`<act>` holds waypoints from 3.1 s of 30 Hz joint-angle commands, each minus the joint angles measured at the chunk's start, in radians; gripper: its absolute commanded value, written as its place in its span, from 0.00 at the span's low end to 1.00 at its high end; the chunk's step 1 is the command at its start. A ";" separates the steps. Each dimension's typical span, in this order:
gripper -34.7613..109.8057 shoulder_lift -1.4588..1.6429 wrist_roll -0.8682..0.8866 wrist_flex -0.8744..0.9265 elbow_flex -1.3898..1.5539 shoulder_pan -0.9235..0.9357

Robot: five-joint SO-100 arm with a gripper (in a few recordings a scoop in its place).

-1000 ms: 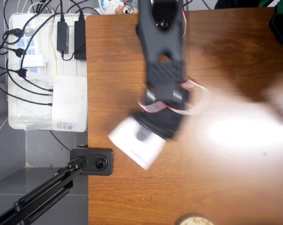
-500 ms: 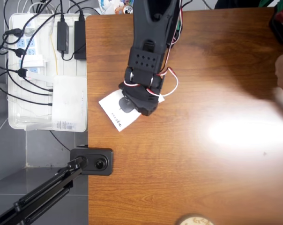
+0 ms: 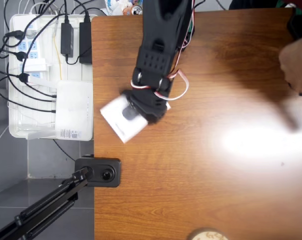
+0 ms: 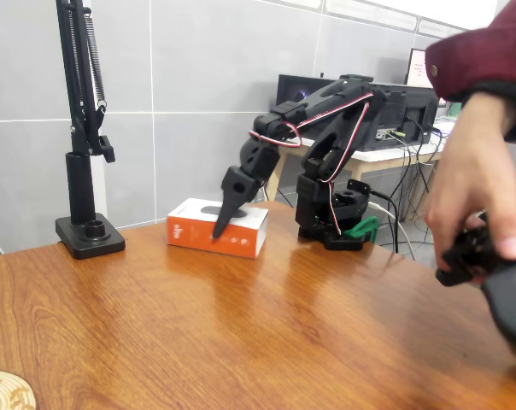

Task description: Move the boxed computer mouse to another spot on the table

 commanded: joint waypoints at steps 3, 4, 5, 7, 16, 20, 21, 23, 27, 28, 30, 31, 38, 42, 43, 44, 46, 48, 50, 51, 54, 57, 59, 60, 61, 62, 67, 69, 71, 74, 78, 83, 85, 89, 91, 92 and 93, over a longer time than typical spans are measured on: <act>0.39 0.284 0.000 0.172 -0.121 0.080; 0.31 0.302 0.017 0.207 -0.149 0.083; 0.27 0.304 0.025 0.216 -0.175 0.072; 0.24 0.304 -0.017 0.172 -0.221 0.038; 0.24 0.373 -0.295 -0.641 -0.238 -0.029; 0.24 0.449 -0.529 -1.150 -0.097 -0.055; 0.24 0.457 -0.572 -1.296 -0.052 -0.077; 0.24 0.466 -0.630 -1.474 -0.023 -0.098; 0.24 0.638 -0.752 -1.580 0.069 -0.077; 0.24 0.701 -0.784 -1.611 0.114 -0.075; 0.24 0.747 -0.824 -1.749 0.173 -0.095; 0.24 0.753 -0.828 -1.786 0.181 -0.101; 0.24 0.753 -0.870 -1.960 0.201 -0.123; 0.24 0.755 -0.876 -2.260 0.319 -0.232; 0.24 0.756 -0.868 -2.315 0.321 -0.262; 0.24 0.756 -0.864 -2.353 0.321 -0.272; 0.24 0.756 -0.867 -2.433 0.321 -0.284; 0.24 0.755 -0.867 -2.477 0.321 -0.296; 0.24 0.753 -0.867 -2.477 0.321 -0.313; 0.24 0.753 -0.864 -2.477 0.321 -0.324; 0.24 0.755 -0.756 -2.476 0.321 -0.330; 0.24 0.755 -0.692 -2.476 0.321 -0.330; 0.24 0.755 -0.689 -2.476 0.321 -0.330; 0.24 0.755 -0.689 -2.476 0.321 -0.330; 0.24 0.755 -0.689 -2.476 0.321 -0.330; 0.24 0.755 -0.689 -2.476 0.321 -0.330; 0.24 0.755 -0.689 -2.476 0.321 -0.330; 0.24 0.755 -0.689 -2.476 0.321 -0.330; 0.24 0.755 -0.689 -2.476 0.321 -0.330; 0.24 0.755 -0.689 -2.476 0.321 -0.330; 0.24 0.755 -0.689 -2.476 0.321 -0.330; 0.24 0.755 -0.689 -2.476 0.321 -0.330; 0.24 0.755 -0.689 -2.476 0.321 -0.330; 0.24 0.755 -0.689 -2.476 0.321 -0.330; 0.24 0.755 -0.689 -2.476 0.321 -0.330; 0.24 0.755 -0.689 -2.476 0.321 -0.330; 0.24 0.755 -0.689 -2.476 0.321 -0.330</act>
